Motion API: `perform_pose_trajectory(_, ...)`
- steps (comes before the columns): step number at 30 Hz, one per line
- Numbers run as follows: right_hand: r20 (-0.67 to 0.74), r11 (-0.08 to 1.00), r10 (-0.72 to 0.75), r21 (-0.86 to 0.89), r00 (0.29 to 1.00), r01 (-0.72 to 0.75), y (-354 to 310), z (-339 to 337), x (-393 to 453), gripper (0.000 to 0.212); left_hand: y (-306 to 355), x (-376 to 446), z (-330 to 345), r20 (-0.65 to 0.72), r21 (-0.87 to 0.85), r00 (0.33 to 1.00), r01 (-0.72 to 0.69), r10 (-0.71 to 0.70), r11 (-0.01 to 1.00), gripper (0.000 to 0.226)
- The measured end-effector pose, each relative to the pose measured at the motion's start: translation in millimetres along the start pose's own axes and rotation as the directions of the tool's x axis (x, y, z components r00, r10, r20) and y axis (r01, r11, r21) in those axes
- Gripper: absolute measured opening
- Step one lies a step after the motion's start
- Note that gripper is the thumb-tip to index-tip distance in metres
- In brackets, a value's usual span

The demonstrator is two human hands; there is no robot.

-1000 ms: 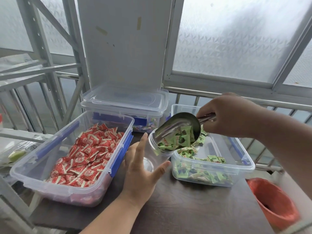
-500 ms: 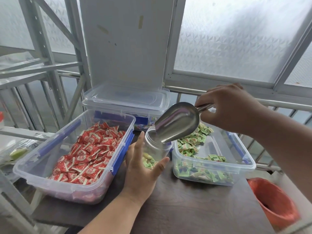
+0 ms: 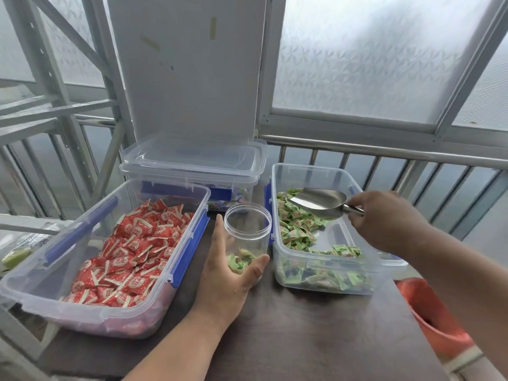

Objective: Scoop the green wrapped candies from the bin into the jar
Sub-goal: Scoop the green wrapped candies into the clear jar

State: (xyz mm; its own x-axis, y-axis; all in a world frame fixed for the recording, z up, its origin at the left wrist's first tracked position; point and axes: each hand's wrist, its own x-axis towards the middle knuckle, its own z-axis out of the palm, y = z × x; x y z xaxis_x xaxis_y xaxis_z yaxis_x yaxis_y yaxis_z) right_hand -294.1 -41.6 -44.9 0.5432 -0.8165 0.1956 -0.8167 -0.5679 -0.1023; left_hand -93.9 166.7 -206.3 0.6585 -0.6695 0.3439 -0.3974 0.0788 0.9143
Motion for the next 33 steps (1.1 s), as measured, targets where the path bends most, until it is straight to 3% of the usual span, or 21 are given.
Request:
perform_pose_trajectory(5,0.099,0.981,0.076,-0.187,0.992,-0.056,-2.5,2.6,-1.0,0.019,6.3,-0.4,0.5,0.011,0.004,1.000,-0.007,0.007,1.000,0.120)
perform_pose_trajectory(13,0.143,0.985,0.018,-0.175,0.989,0.008,-43.1,8.3,28.0,0.009,12.0,-2.6,1.6,0.017,-0.001,0.999,-0.036,0.036,0.999,0.111)
perform_pose_trajectory(16,0.164,0.993,0.027,-0.115,0.986,-0.008,-57.3,20.7,38.8,0.016,13.3,-2.0,2.6,0.004,-0.008,0.999,-0.050,0.050,0.999,0.099)
perform_pose_trajectory(18,0.174,0.997,0.050,-0.061,0.984,-0.040,-60.8,38.5,39.7,0.009,13.0,-2.3,2.5,-0.002,-0.006,0.998,-0.061,0.061,0.998,0.095)
perform_pose_trajectory(21,0.305,0.996,0.075,-0.064,0.949,-0.058,-59.0,65.8,39.2,0.006,11.5,-3.3,2.7,-0.016,-0.001,0.997,-0.072,0.072,0.997,0.093)
perform_pose_trajectory(25,0.440,0.980,0.123,0.089,0.890,-0.179,-49.4,71.9,50.6,0.018,9.2,-2.8,3.8,-0.024,0.008,0.997,-0.069,0.069,0.998,0.091)
perform_pose_trajectory(27,0.430,0.957,0.124,0.186,0.894,-0.223,-44.9,73.8,54.8,0.009,7.3,-1.7,4.0,-0.012,0.007,0.998,-0.063,0.063,0.998,0.089)
perform_pose_trajectory(33,0.324,0.920,0.183,0.276,0.928,-0.278,-44.1,71.4,49.6,0.024,1.6,-0.2,3.5,0.005,0.010,0.999,-0.047,0.047,0.999,0.088)
